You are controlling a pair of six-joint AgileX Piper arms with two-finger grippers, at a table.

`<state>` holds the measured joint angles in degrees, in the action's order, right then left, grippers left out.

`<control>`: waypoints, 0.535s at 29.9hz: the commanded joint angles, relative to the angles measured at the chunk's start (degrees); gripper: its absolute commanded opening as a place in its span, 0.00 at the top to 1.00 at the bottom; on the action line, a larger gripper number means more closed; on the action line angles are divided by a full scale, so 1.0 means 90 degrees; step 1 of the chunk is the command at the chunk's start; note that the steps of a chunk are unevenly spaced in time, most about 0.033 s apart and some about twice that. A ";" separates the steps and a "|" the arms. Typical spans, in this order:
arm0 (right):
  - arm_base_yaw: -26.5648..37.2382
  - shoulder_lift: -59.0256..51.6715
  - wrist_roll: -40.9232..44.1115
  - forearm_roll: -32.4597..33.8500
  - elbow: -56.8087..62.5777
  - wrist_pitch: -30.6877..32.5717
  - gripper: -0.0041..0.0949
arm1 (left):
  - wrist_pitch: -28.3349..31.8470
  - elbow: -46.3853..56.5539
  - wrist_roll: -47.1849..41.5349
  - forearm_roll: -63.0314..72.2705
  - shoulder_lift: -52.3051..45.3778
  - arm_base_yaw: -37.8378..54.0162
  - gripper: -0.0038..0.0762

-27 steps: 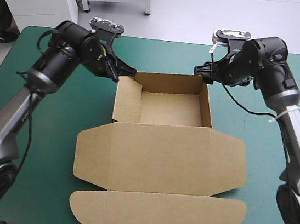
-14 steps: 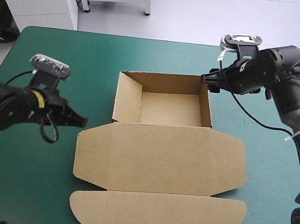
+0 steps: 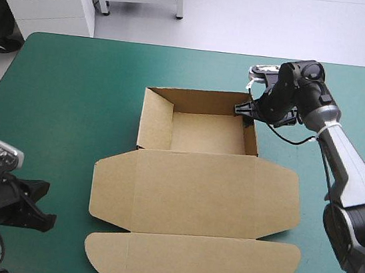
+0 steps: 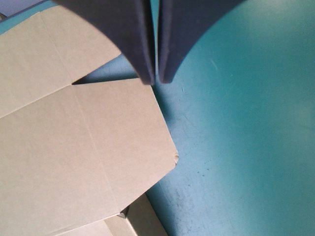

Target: Fold the box

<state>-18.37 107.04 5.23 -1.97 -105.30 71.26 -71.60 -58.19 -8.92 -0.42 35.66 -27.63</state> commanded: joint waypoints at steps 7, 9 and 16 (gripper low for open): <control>0.0157 0.0515 -0.0063 -0.0403 -0.0137 -0.0230 0.25 | 0.0217 0.0733 0.0104 -0.0383 -0.1122 -0.0034 0.96; 0.0157 0.0576 -0.0063 -0.0443 -0.0137 -0.0346 0.25 | 0.0243 0.0908 0.0104 -0.0576 -0.1246 -0.0034 0.96; 0.0157 0.0588 -0.0109 -0.0502 -0.0137 -0.0386 0.40 | 0.0313 0.1329 0.0092 -0.0670 -0.1380 -0.0034 0.96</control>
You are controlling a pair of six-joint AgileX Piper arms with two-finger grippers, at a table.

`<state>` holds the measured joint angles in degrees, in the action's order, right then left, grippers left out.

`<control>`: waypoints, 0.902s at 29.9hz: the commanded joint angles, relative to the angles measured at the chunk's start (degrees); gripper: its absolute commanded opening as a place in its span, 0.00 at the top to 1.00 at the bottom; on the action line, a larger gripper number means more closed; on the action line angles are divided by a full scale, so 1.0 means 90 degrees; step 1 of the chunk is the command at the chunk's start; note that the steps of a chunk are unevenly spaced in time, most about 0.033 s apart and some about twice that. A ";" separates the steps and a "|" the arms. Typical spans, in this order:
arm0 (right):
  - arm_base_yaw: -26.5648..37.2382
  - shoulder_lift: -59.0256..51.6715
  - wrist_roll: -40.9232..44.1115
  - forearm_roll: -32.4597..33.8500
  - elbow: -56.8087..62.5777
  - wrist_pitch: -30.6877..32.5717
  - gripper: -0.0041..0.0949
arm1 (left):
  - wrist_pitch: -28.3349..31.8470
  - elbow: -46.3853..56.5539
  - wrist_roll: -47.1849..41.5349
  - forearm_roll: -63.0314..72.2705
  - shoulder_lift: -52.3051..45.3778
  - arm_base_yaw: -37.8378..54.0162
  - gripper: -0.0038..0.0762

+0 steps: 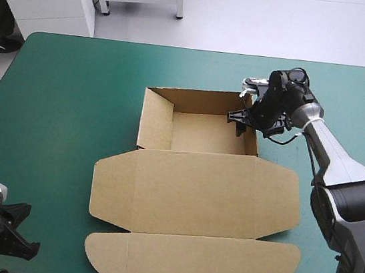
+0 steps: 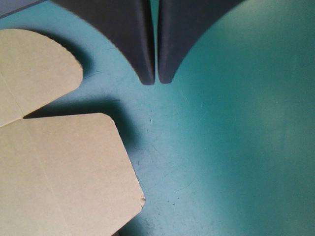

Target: Fold the box

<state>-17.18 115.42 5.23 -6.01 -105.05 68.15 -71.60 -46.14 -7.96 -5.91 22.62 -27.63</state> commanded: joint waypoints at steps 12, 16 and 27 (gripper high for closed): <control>0.0025 -0.0201 -0.0230 -0.0003 -0.0376 0.0311 0.96 | 0.0646 0.0161 -0.0014 -0.0060 0.0068 -0.0034 0.96; 0.0095 -0.0374 -0.0230 0.0668 -0.1160 0.0413 0.97 | 0.0707 0.0161 -0.0014 -0.0060 0.0068 -0.0034 0.96; 0.1829 -0.1178 -0.0230 0.1804 -0.1953 0.0413 0.98 | 0.0726 0.0161 -0.0014 -0.0152 0.0068 -0.0034 0.96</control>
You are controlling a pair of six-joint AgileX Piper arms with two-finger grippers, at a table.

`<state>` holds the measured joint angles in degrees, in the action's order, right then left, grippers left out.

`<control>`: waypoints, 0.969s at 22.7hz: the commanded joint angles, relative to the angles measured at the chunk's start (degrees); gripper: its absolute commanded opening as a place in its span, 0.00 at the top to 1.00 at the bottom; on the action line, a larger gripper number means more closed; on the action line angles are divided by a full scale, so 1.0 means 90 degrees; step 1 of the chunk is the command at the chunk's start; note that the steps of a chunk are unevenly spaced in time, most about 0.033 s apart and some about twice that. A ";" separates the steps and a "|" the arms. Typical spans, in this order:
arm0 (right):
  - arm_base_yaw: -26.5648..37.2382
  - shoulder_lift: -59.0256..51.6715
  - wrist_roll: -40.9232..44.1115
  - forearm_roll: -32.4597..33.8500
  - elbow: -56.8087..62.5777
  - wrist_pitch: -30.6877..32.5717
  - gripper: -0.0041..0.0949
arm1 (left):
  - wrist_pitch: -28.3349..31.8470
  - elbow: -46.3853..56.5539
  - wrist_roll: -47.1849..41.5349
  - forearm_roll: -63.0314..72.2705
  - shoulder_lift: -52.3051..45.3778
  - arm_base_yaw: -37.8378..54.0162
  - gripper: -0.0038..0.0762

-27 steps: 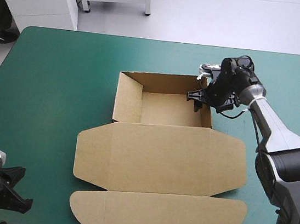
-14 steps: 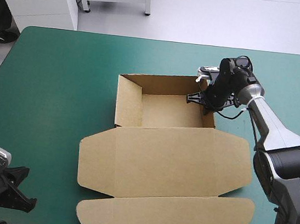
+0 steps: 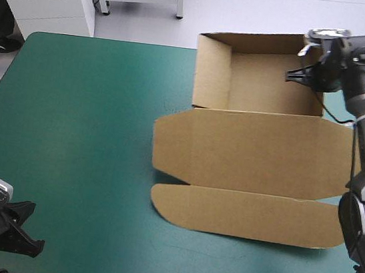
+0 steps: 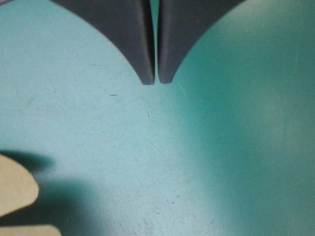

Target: Fold the box

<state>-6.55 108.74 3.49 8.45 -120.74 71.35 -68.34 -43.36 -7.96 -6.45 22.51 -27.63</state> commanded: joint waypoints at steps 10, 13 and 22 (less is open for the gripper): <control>0.2657 -0.0018 -0.0146 -0.0360 -0.0174 -0.0015 0.98 | 0.0375 -0.0148 -0.0062 -0.0122 0.0081 -0.0034 0.96; 0.2865 0.0302 -0.0146 -0.0347 -0.0174 0.0054 0.98 | 0.0375 -0.0148 -0.0062 -0.0148 0.0081 -0.0034 0.96; 0.2911 0.0803 -0.0608 -0.0319 -0.0121 0.0054 0.67 | 0.0363 -0.0148 -0.0062 -0.0148 0.0081 -0.0034 0.96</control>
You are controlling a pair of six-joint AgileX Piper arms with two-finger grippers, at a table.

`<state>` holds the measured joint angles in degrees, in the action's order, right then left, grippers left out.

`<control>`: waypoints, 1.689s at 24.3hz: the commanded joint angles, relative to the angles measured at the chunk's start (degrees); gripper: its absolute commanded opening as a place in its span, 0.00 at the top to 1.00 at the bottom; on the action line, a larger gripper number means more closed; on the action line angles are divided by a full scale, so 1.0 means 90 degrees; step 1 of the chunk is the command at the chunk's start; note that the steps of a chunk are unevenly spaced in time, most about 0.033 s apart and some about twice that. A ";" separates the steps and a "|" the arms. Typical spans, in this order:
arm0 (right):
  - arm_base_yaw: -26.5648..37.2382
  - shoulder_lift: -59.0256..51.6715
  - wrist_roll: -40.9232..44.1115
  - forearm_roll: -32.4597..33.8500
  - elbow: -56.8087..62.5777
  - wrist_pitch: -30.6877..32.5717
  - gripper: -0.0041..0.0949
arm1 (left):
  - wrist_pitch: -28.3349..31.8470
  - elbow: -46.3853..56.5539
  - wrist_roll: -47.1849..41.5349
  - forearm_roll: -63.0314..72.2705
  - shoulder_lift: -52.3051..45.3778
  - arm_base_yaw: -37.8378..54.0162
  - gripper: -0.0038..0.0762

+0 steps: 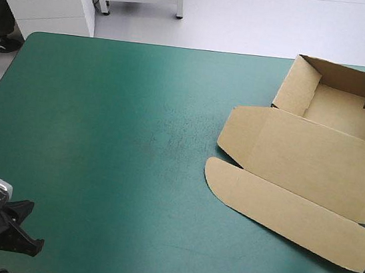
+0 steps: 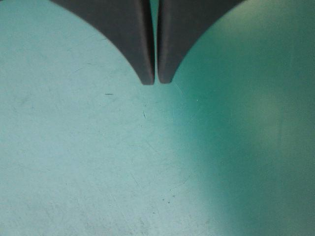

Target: Fold the box

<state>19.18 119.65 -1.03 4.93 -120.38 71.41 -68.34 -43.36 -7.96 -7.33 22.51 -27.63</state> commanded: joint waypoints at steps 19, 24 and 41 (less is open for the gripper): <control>0.0050 -0.2878 -0.0299 -0.1161 0.0413 0.0047 0.96 | 0.0541 -0.0148 -0.0062 -0.0048 0.0081 -0.0034 0.96; 0.0050 -0.4136 -0.0762 -0.2140 0.1966 -0.0346 0.96 | 0.0899 -0.0148 -0.0261 -0.0048 0.0081 -0.0034 0.96; -0.1488 -1.0281 -0.3687 -0.3810 0.8474 -0.3138 0.96 | 0.1836 0.0627 -0.0133 -0.0090 -0.1255 -0.0034 0.96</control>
<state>5.86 31.60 -32.91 -29.12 -46.34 48.09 -57.77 -39.11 -9.49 -7.63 12.84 -27.63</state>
